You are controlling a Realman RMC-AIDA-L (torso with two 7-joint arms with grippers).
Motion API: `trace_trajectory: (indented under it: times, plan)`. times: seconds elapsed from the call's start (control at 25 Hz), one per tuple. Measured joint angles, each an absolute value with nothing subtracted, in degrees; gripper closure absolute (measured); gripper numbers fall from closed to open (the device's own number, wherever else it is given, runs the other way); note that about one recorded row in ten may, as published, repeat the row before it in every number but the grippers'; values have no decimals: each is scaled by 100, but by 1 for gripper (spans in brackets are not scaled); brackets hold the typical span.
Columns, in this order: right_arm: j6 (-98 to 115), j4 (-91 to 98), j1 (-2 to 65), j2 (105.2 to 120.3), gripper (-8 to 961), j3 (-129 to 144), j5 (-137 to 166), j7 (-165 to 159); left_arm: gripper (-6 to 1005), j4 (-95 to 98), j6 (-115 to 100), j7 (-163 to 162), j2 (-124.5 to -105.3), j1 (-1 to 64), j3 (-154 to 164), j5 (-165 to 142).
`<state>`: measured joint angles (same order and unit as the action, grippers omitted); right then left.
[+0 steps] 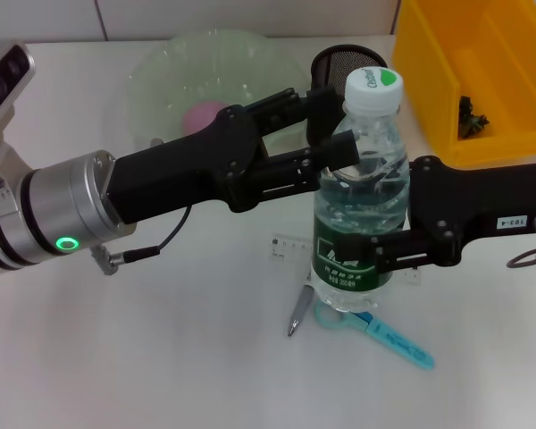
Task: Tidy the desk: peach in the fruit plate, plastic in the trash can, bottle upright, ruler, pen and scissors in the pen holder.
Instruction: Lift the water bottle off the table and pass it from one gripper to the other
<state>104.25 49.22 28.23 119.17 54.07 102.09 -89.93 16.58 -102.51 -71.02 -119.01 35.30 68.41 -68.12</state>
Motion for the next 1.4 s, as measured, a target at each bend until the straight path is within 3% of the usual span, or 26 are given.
trace_trajectory:
  times: [1.12,1.4]
  plan:
    - [10160,5117,3025,11918,192,6030,10257,-9376,271,1894,-10005,-7138,-11900,3630,7023,-6795]
    - [10172,5141,3032,11918,191,6039,10260,-9394,396,1917,-9849,-7203,-11895,3670,7075,-6795]
